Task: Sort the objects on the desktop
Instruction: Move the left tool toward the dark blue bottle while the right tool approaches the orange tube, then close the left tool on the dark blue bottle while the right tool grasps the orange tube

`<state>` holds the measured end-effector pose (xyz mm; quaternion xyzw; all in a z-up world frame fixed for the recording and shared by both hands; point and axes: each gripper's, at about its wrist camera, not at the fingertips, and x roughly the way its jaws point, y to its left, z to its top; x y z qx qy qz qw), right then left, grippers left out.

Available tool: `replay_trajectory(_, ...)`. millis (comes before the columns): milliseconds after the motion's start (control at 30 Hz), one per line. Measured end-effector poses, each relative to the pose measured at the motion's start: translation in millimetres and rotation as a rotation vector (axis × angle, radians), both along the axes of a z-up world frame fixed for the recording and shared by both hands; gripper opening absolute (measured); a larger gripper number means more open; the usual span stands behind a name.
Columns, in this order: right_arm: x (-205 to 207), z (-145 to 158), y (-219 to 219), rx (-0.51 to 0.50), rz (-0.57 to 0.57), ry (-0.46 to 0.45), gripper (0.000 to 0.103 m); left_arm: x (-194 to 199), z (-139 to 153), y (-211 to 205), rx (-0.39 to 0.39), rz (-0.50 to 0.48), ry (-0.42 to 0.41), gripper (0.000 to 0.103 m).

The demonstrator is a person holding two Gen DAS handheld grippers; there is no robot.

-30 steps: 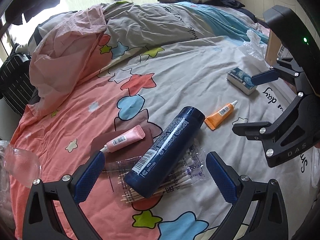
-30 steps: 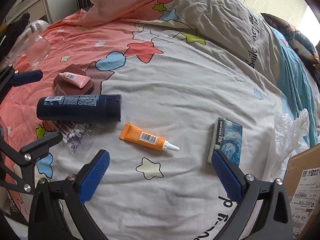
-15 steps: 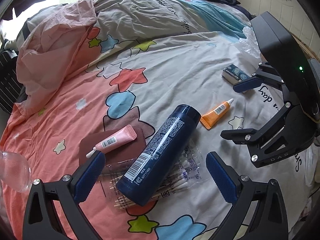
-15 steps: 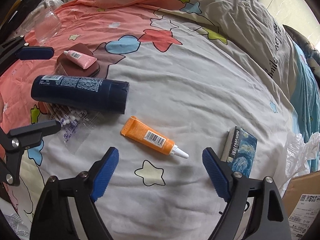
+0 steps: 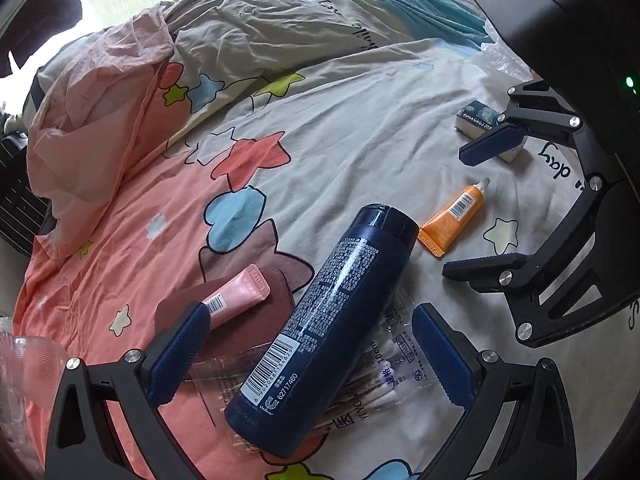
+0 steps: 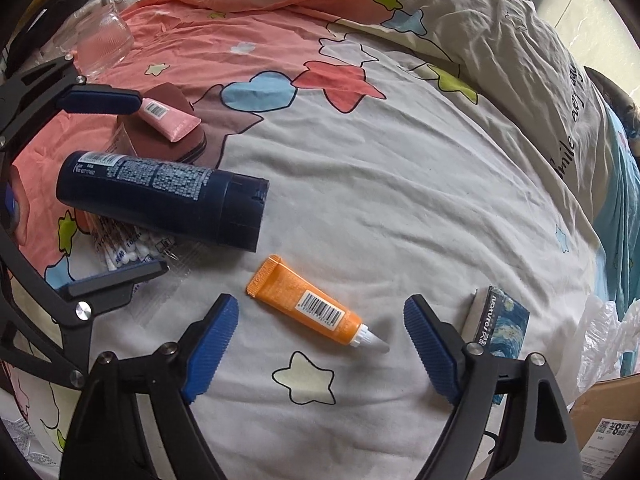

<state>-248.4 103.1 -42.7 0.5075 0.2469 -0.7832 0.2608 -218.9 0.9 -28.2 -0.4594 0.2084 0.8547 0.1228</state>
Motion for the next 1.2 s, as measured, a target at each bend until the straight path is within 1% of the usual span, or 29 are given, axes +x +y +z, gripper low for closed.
replay_trajectory(100,-1,0,0,-0.010,-0.001,-0.007,0.083,2,5,-2,-0.003,0.006,0.021,0.103)
replay_trajectory(167,-1,-1,0,-0.014,-0.004,-0.009,0.083,3,8,-4,0.003,0.009,0.025,0.098)
replay_trajectory(233,-2,-1,-1,-0.019,-0.007,-0.011,0.083,2,7,-7,0.012,0.016,-0.003,0.085)
replay_trajectory(267,-2,-1,-1,-0.022,-0.009,-0.012,0.083,0,4,-8,0.021,0.014,-0.029,0.081)
replay_trajectory(300,-2,-2,-1,-0.024,-0.010,-0.013,0.083,0,3,-9,0.028,0.009,-0.044,0.070)
replay_trajectory(333,-2,-1,-1,-0.026,-0.010,-0.013,0.083,1,3,-8,0.029,0.004,-0.047,0.063)
replay_trajectory(400,1,1,0,-0.027,-0.011,-0.015,0.083,3,3,-5,0.031,-0.005,-0.053,0.059)
replay_trajectory(467,0,1,5,-0.026,0.004,-0.015,0.083,5,4,-3,0.034,-0.015,-0.059,0.048)
replay_trajectory(567,-2,0,7,-0.031,0.016,-0.016,0.083,9,6,-2,0.043,-0.025,-0.062,0.043)
replay_trajectory(667,-2,0,7,-0.039,0.021,-0.017,0.083,10,9,-6,0.076,-0.018,-0.082,0.042)
replay_trajectory(800,-3,0,7,-0.048,0.026,-0.021,0.083,12,11,-10,0.098,-0.016,-0.101,0.042)
replay_trajectory(900,-5,-3,7,-0.063,0.009,-0.050,0.083,16,14,-11,0.107,-0.021,-0.107,0.042)
replay_trajectory(933,-6,-4,8,-0.075,0.001,-0.063,0.081,18,15,-11,0.110,-0.021,-0.106,0.042)
replay_trajectory(967,-5,-4,9,-0.092,0.001,-0.077,0.072,20,16,-11,0.112,-0.021,-0.104,0.042)
replay_trajectory(1000,-4,-3,9,-0.103,0.004,-0.084,0.067,22,17,-11,0.115,-0.023,-0.102,0.042)
replay_trajectory(1033,-2,-1,9,-0.107,0.004,-0.086,0.053,24,17,-11,0.114,-0.027,-0.103,0.041)
replay_trajectory(1067,1,1,8,-0.109,0.007,-0.092,0.037,27,17,-10,0.110,-0.032,-0.101,0.041)
replay_trajectory(1100,5,2,7,-0.108,0.009,-0.094,0.029,29,17,-9,0.105,-0.034,-0.097,0.041)
replay_trajectory(1167,11,4,4,-0.092,0.014,-0.084,0.016,35,18,-7,0.096,-0.040,-0.087,0.041)
replay_trajectory(1200,14,4,3,-0.087,0.016,-0.082,0.016,37,19,-6,0.093,-0.043,-0.081,0.041)
